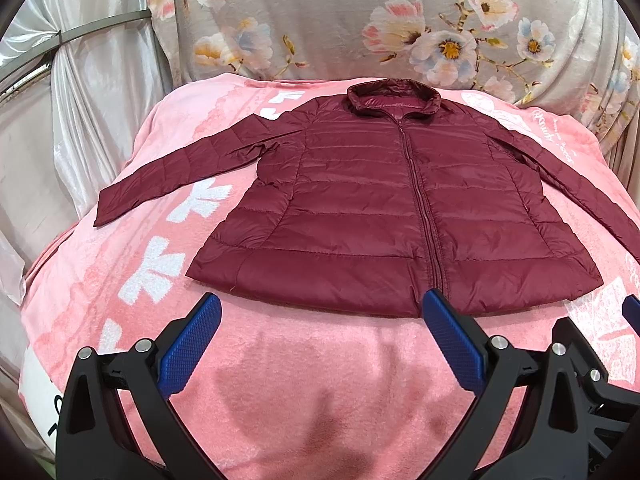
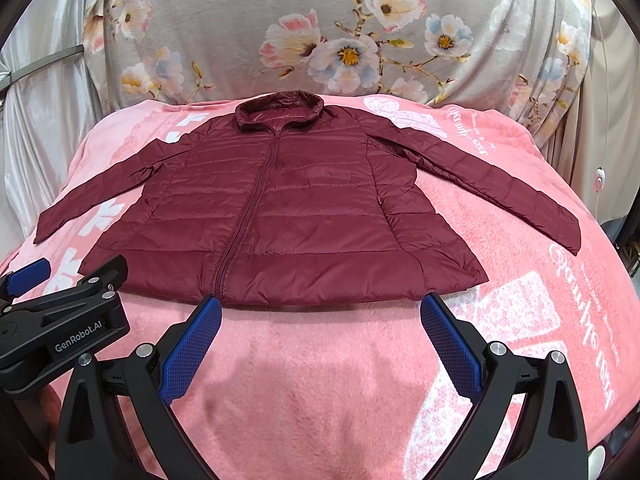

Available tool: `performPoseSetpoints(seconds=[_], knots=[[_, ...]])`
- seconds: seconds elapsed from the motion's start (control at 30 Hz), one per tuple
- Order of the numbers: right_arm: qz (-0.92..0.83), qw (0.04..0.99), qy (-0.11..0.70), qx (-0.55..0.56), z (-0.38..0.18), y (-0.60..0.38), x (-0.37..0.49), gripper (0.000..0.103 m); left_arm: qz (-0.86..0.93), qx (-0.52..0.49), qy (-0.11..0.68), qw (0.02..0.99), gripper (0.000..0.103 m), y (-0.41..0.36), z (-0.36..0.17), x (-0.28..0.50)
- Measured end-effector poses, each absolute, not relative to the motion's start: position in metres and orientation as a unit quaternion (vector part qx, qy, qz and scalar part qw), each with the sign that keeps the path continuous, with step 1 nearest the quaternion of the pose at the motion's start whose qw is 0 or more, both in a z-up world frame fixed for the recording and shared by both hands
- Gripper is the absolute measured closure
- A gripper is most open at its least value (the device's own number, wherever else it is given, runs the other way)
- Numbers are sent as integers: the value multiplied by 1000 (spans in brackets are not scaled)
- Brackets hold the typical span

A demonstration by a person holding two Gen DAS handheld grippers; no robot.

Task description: Fold large clothes

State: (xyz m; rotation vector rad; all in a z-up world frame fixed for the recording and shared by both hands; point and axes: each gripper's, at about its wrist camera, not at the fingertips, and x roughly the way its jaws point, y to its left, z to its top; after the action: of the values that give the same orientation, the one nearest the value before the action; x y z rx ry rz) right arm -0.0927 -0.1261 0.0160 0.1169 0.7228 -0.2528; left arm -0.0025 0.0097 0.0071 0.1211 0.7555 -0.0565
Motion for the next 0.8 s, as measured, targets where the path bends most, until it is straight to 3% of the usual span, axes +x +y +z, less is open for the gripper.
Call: performPoseSetpoints(seconds=[0.8], knots=[[-122, 926, 354, 57, 11, -124, -92, 5, -25, 59, 370, 927, 5, 20, 1, -1]])
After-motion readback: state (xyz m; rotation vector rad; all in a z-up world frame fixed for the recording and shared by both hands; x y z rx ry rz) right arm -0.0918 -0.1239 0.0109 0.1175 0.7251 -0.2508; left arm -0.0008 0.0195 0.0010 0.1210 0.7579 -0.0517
